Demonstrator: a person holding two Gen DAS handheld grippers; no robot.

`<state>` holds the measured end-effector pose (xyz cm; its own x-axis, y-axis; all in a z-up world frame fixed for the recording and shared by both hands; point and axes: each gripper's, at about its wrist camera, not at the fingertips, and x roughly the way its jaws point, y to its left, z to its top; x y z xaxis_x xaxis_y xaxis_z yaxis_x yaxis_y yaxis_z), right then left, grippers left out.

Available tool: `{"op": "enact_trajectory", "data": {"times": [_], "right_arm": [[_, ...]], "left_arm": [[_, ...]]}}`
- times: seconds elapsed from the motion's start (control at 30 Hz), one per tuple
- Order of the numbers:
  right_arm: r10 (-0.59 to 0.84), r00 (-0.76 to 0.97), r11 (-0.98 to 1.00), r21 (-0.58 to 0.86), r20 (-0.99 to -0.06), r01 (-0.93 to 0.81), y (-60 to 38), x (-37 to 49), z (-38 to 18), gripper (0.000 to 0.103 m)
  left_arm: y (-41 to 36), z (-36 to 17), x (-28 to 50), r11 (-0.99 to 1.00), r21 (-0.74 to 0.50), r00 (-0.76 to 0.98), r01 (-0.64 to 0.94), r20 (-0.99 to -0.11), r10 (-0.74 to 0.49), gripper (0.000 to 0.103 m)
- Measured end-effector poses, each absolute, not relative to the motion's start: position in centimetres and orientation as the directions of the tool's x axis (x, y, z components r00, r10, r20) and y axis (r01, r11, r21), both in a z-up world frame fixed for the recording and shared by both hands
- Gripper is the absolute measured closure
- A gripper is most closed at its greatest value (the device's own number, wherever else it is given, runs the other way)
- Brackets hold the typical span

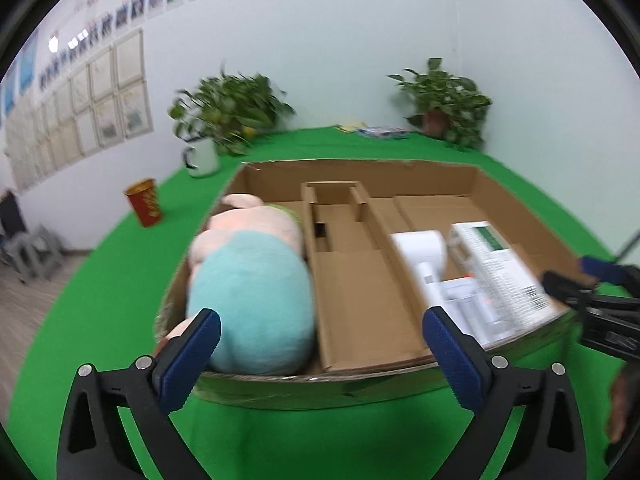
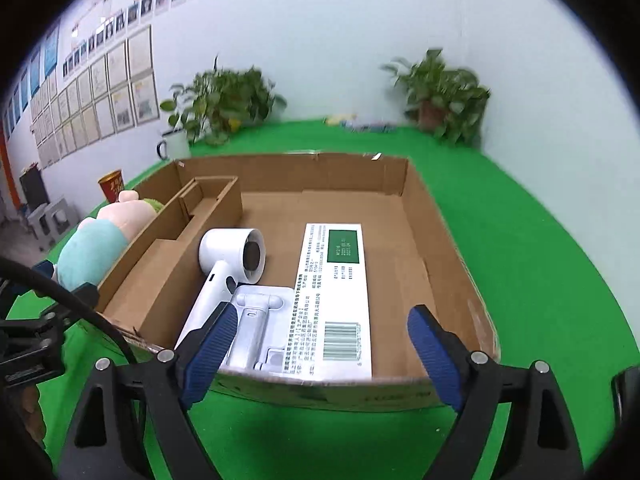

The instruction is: Organize objects

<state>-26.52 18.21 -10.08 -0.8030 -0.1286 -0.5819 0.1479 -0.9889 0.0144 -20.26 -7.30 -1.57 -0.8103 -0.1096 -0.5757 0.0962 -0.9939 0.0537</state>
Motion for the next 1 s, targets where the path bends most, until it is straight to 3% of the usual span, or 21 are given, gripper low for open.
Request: {"op": "enact_trajectory", "data": {"times": [0.13, 0.3, 0.53, 1.0], "right_arm": [[-0.095, -0.822, -0.995, 0.037, -0.562, 0.089, 18.6, -26.9, -11.7, 0.016], [-0.023, -0.850, -0.995, -0.070, -0.526, 0.070, 17.7, -27.3, -12.6, 0.014], [0.012, -0.859, -0.996, -0.083, -0.511, 0.036, 17.9, -27.6, -13.0, 0.001], [0.006, -0.859, -0.996, -0.079, -0.511, 0.040, 18.2, -27.6, -13.1, 0.001]], "left_arm": [[-7.5, -3.7, -20.4, -0.991, 0.046, -0.809, 0.126, -0.573, -0.130, 0.001], [-7.3, -4.9, -20.3, -0.988, 0.057, -0.843, 0.145, -0.516, -0.153, 0.000], [-7.5, -4.9, -21.0, -0.987, 0.057, -0.836, 0.148, -0.526, -0.155, 0.000], [-7.5, -5.0, -21.3, -0.987, 0.060, -0.835, 0.149, -0.527, -0.158, 0.000]]}}
